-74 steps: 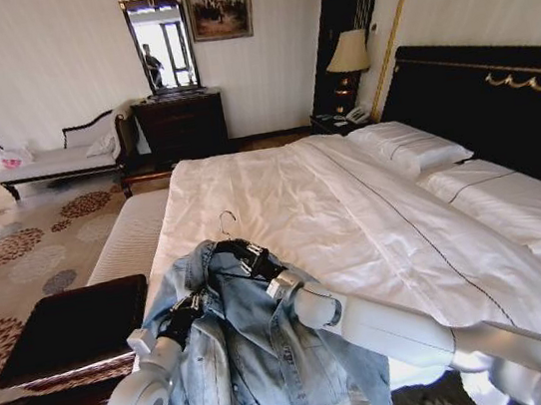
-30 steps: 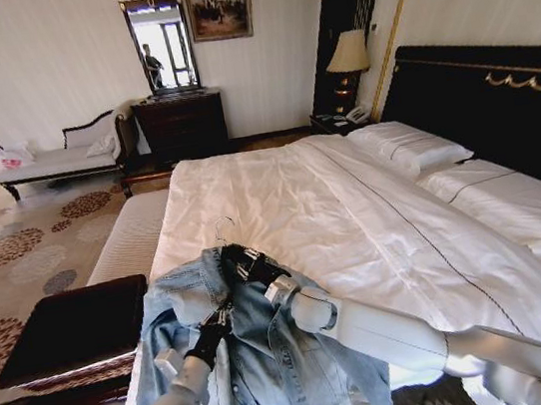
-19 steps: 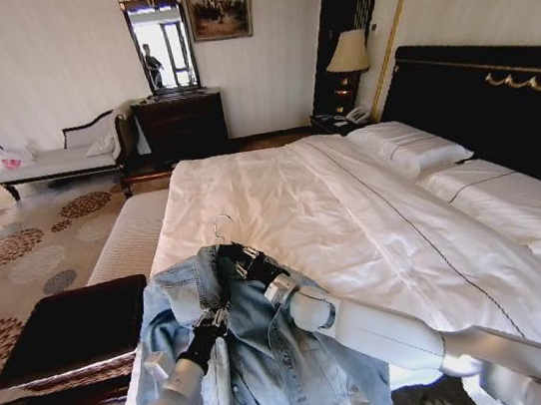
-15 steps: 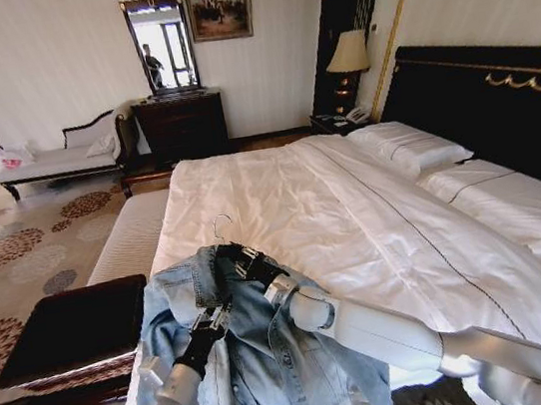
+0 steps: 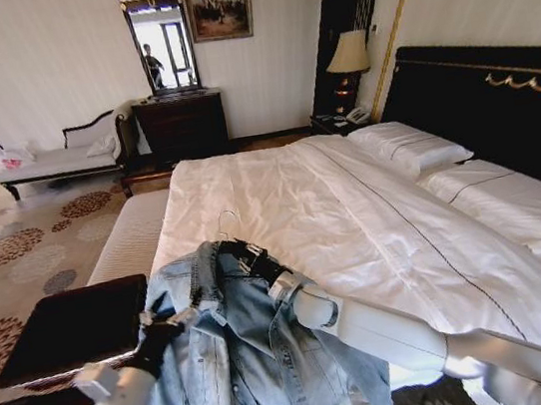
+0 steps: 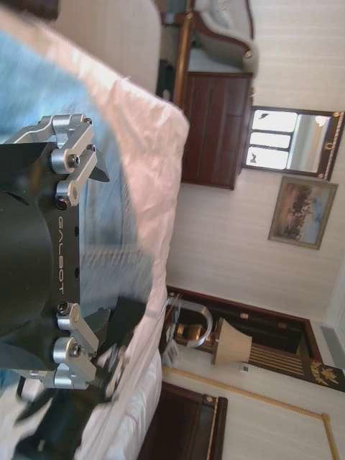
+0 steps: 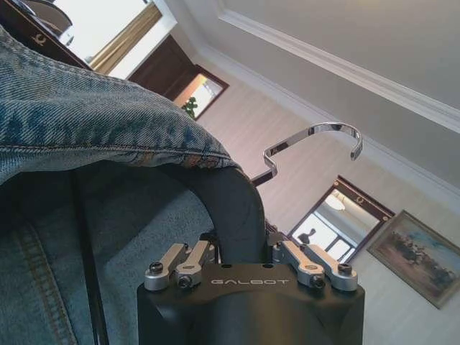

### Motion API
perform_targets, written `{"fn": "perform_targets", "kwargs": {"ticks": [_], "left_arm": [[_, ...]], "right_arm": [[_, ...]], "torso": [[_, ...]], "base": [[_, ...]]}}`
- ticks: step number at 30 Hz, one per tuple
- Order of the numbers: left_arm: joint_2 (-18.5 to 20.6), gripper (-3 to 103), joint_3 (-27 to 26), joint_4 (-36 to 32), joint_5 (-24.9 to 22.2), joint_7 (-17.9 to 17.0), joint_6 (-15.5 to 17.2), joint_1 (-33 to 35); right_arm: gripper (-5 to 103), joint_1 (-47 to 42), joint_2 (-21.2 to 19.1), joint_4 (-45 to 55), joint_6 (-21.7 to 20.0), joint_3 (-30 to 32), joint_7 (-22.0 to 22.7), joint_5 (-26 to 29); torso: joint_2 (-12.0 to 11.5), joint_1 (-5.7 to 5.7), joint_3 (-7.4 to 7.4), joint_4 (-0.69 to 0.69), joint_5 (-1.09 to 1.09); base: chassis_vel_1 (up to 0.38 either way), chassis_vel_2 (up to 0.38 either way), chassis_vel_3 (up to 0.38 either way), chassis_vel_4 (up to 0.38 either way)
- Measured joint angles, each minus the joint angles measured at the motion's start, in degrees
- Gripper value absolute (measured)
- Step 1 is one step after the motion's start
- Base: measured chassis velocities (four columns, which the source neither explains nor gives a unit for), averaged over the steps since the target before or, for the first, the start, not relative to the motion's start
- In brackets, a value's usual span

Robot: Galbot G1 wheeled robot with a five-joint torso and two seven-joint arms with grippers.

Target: Pick up the clothes from the bed and hang them on the clothes hanger.

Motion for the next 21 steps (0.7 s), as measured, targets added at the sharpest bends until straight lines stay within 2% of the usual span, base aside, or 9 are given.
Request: {"fn": "perform_targets", "kwargs": {"ticks": [7, 10, 11, 13, 15, 17, 19, 20, 21], "left_arm": [[2.3, 100, -7.7, 1.2, -3.0, 1.3, 1.1, 0.0], [5.2, 100, -15.4, 4.0, -8.1, 3.4, 1.3, 0.5], [5.2, 100, -15.4, 4.0, -8.1, 3.4, 1.3, 0.5], [8.6, 100, -19.7, 6.5, -12.5, 6.0, 1.4, 1.2], [16.0, 100, -24.1, 10.8, -19.2, 10.8, 1.6, 2.4], [17.0, 100, -24.4, 11.5, -19.9, 11.3, 1.6, 2.4], [22.7, 100, -24.8, 15.0, -25.2, 13.9, 2.1, 1.9], [22.7, 100, -24.8, 15.0, -25.2, 13.9, 2.1, 1.9], [25.6, 100, -24.5, 16.9, -29.3, 15.0, 3.1, 0.9]], "right_arm": [[30, -1.4, -1.4, 1.0, 0.2, 1.9, 0.0, -0.4], [30, -1.9, -1.9, 1.4, 0.4, 2.5, 0.0, -0.4], [30, -1.9, -1.9, 1.4, 0.4, 2.5, 0.0, -0.4], [30, -2.4, -2.0, 1.5, 0.8, 3.2, 0.0, -0.8], [30, -3.1, -2.3, 1.9, 1.6, 4.2, -0.1, -1.1], [30, -3.2, -2.4, 1.9, 1.7, 4.3, -0.1, -1.2], [30, -3.7, -3.0, 2.6, 2.2, 4.9, -0.1, -1.3], [30, -3.7, -3.0, 2.6, 2.2, 4.9, -0.1, -1.3], [30, -4.0, -3.5, 3.0, 2.6, 5.2, -0.1, -1.5]], "torso": [[0.0, 0.00, 0.00, 0.01, 0.01], [0.0, 0.00, 0.00, 0.02, 0.00], [0.0, 0.00, 0.00, 0.02, 0.00], [0.0, 0.00, 0.00, 0.03, -0.01], [0.0, 0.00, 0.01, 0.01, 0.01], [0.0, 0.00, 0.00, 0.01, 0.01], [0.0, 0.00, 0.00, 0.00, 0.00], [0.0, 0.00, 0.00, 0.00, 0.00], [0.0, 0.00, 0.01, 0.00, 0.01]], "base": [[0.000, 0.000, 0.000, 0.000], [0.000, 0.000, 0.000, 0.000], [0.000, 0.000, 0.000, 0.000], [0.000, 0.000, 0.000, 0.000], [0.000, 0.000, 0.000, 0.000], [0.000, 0.000, 0.000, 0.000], [0.000, 0.000, 0.000, 0.000], [0.000, 0.000, 0.000, 0.000], [0.000, 0.000, 0.000, 0.000]]}}
